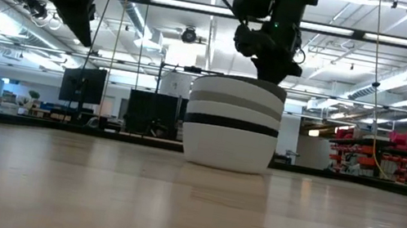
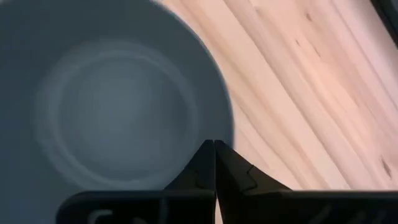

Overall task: Nest bowls inside each other
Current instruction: Stack the dark gray bowl on the gray bowl, then return to Home Position

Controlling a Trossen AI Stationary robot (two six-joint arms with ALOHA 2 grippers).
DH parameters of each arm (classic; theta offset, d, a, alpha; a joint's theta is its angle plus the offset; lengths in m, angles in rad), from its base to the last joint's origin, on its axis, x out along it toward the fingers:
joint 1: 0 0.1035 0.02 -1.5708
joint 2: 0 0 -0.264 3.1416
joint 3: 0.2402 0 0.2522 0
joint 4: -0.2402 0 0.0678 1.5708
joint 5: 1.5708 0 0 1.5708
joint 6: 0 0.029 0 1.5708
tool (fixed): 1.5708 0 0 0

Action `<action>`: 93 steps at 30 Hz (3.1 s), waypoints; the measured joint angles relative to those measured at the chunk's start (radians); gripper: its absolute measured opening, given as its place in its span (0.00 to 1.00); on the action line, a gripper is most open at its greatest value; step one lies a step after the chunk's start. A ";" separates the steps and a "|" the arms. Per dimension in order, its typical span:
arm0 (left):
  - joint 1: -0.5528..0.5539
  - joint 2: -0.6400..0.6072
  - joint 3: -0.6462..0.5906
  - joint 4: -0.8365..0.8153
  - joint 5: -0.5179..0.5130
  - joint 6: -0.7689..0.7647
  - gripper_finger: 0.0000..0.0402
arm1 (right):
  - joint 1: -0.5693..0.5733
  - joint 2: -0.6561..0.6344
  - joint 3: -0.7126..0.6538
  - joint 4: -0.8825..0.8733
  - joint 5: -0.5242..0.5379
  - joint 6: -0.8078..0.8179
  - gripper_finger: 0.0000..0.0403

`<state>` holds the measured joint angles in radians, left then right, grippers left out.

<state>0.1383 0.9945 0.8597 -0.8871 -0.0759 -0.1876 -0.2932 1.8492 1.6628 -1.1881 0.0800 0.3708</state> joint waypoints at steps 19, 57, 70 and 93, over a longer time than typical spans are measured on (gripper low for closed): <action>0.000 0.000 0.000 0.082 -0.113 0.001 0.06 | 0.101 0.007 -0.051 0.360 -0.127 -0.108 0.00; 0.000 0.000 0.000 0.123 -0.144 0.000 0.06 | 0.139 0.048 -0.260 0.604 -0.175 -0.116 0.00; 0.000 0.030 -0.001 0.136 -0.161 0.000 0.05 | 0.124 0.042 -0.242 0.637 -0.194 -0.165 0.00; 0.030 0.207 0.000 0.288 -0.192 0.128 0.06 | 0.058 -0.074 -0.226 0.522 -0.150 -0.170 0.01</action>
<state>0.1682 1.2017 0.8593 -0.5987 -0.2676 -0.0597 -0.2351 1.7750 1.4369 -0.6658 -0.0699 0.2006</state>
